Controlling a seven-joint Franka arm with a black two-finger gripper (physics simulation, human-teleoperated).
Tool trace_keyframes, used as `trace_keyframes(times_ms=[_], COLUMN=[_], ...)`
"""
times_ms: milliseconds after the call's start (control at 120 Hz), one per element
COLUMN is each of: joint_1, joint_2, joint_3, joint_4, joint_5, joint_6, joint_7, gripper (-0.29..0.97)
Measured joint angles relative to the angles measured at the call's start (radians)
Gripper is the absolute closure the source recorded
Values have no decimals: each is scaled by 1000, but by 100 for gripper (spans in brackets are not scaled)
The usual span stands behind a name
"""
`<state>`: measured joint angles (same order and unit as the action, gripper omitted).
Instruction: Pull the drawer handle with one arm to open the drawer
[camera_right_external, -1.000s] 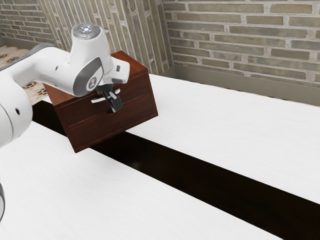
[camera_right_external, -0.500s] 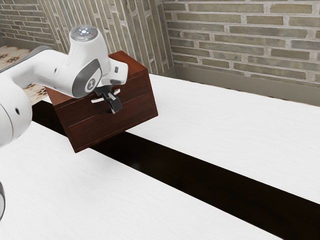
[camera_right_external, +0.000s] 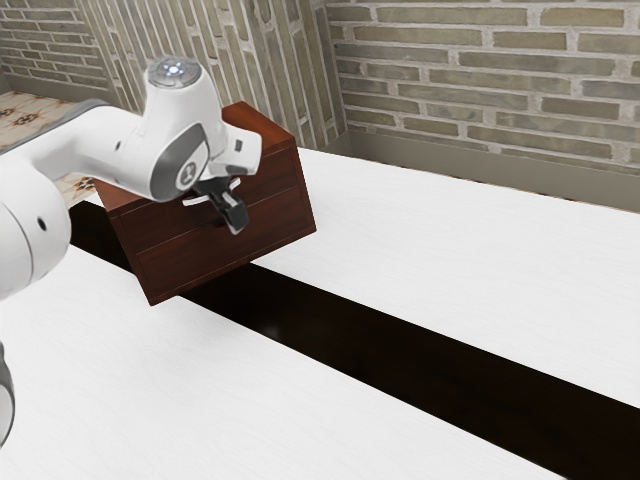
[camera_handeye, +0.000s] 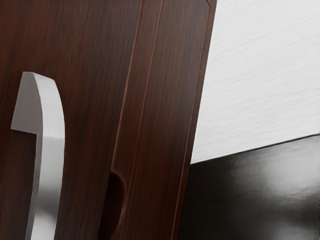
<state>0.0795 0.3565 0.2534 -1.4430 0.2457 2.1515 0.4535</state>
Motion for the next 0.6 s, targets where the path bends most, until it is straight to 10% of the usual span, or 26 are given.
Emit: trace_keyframes(times_ms=[600], joint_1=[-55], joint_2=[-79], joint_3=[8], joint_4=[-105], joint_5=[4], joint_6=[9], joint_7=[-14], gripper=[18])
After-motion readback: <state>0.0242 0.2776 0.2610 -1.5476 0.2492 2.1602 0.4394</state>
